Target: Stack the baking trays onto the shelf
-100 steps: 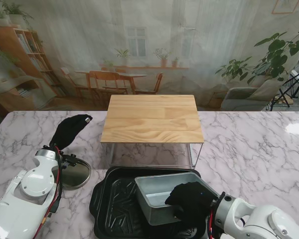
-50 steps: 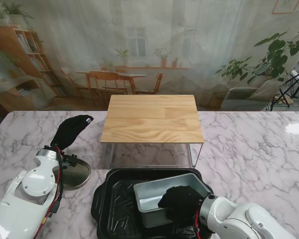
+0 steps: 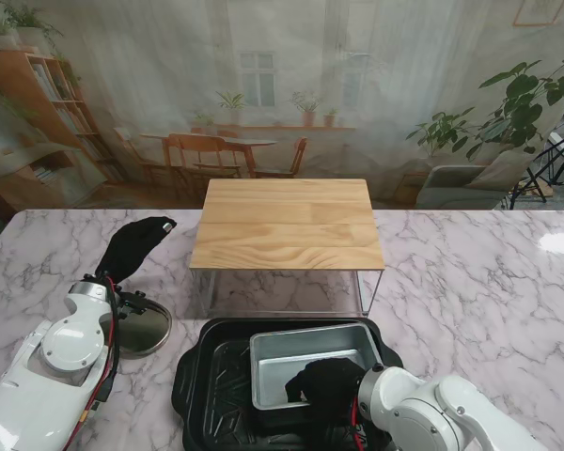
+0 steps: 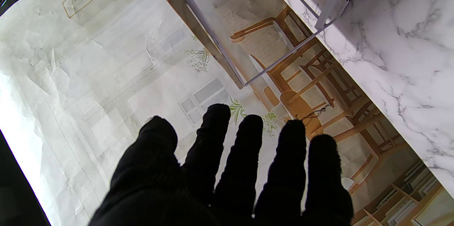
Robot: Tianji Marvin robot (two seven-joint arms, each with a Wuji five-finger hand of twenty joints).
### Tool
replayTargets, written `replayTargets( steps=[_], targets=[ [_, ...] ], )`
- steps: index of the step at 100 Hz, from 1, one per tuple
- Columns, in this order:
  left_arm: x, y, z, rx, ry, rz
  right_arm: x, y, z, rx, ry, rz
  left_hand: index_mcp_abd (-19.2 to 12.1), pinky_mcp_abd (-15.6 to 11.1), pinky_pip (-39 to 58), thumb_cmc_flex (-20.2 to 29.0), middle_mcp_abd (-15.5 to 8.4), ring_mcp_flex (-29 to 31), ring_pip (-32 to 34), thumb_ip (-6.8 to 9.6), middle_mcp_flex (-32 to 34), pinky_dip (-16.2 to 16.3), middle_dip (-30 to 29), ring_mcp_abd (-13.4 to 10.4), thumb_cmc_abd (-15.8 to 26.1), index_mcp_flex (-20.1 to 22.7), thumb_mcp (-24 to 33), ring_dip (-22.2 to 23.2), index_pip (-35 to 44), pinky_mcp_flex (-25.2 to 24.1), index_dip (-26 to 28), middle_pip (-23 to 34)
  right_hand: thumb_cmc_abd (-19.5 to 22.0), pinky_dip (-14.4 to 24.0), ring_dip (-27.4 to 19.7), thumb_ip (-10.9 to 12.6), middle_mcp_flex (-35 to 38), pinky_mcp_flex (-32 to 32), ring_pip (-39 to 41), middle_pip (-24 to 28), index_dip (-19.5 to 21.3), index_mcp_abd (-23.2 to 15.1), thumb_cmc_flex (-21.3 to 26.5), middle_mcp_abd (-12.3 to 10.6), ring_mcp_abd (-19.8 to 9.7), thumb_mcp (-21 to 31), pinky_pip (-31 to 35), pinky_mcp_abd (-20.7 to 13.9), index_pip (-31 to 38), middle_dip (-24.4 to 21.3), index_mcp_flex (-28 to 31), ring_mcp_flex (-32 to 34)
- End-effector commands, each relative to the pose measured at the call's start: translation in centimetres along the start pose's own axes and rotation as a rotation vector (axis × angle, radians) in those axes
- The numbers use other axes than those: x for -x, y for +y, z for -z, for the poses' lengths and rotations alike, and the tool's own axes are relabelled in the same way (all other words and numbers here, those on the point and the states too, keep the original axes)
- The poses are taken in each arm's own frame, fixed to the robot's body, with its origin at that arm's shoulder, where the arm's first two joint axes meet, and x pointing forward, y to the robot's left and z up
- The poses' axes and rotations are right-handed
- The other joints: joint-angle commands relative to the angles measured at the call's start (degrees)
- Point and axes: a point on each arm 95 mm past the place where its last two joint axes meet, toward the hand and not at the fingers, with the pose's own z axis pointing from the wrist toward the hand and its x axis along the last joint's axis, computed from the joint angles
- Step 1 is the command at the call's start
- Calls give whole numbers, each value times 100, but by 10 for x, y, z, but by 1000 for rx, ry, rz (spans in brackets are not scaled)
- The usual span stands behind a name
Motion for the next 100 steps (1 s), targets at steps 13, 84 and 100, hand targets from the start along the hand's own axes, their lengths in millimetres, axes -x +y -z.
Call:
replayTargets(
  steps=[13,84,100],
  targets=[
    [-2,2,-1,15,1,2,11,-7,-12,-57,-43,-14,-124,-222,50,36,-25,74,144,-120,127,-102,63,-11,205,133,-81,58,40,-11,-71,96,431,217,-89,197,-573,-497,-307,167,-128,-270,64,-37,-13,-430,-184,-185,447,-116,-485,-545],
    [-2,1,0,8,6,-1,10,4,2,31,-35,-116,-102,-224,56,49,-34,75,150,-120,126,-102,64,-15,200,105,-82,59,29,-15,-71,110,1072,997,-225,874,-1688,-2165,-396,-403,568,-37,-2532,-59,7,-1106,-571,410,-1466,-748,-1261,-2278],
    [-1,0,0,6,7,0,9,14,15,112,-13,-104,-82,-226,47,49,-27,67,144,-118,120,-106,62,-11,203,104,-81,57,26,-27,-72,109,1085,1026,-212,891,-1606,-2117,-358,-408,560,-32,-2501,-31,23,-1125,-544,442,-1483,-759,-1181,-2236]
  ],
)
